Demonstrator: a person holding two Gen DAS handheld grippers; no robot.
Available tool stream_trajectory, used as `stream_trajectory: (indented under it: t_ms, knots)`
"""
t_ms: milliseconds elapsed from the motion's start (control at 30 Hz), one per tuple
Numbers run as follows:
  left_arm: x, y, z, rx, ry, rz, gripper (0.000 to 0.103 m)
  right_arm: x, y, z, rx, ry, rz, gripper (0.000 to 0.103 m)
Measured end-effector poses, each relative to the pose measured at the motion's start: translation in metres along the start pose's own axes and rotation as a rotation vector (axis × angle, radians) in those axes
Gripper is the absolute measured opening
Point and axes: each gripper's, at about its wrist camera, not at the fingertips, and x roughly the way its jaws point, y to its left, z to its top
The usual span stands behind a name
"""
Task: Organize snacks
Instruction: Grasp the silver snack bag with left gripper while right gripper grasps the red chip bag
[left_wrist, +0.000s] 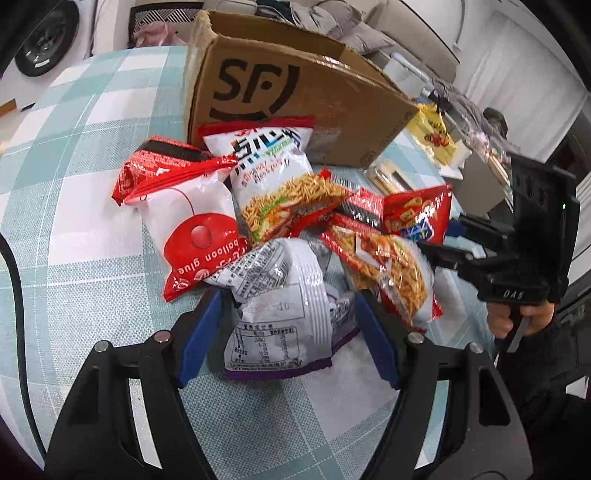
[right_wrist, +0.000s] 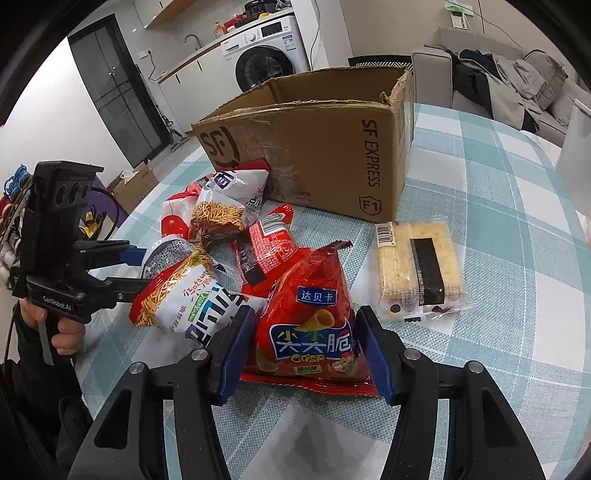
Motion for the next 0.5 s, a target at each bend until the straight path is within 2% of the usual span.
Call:
stream_trajectory:
  t_ms: [233, 333, 400, 500]
  knots:
    - [0.003, -0.005, 0.000, 0.014, -0.015, 0.005, 0.053, 0.000, 0.001, -0.001, -0.009, -0.004, 0.000, 0.057]
    - [-0.001, -0.010, -0.001, 0.028, -0.035, 0.016, 0.051, -0.001, 0.002, -0.001, -0.016, -0.012, -0.002, 0.051]
    - [-0.005, -0.012, 0.000, 0.039, -0.052, 0.023, 0.045, -0.003, 0.001, -0.001, -0.016, -0.022, 0.001, 0.047]
    - [-0.013, -0.010, -0.001, 0.038, -0.066, 0.026, 0.045, -0.007, -0.001, 0.000, -0.014, -0.037, 0.002, 0.045]
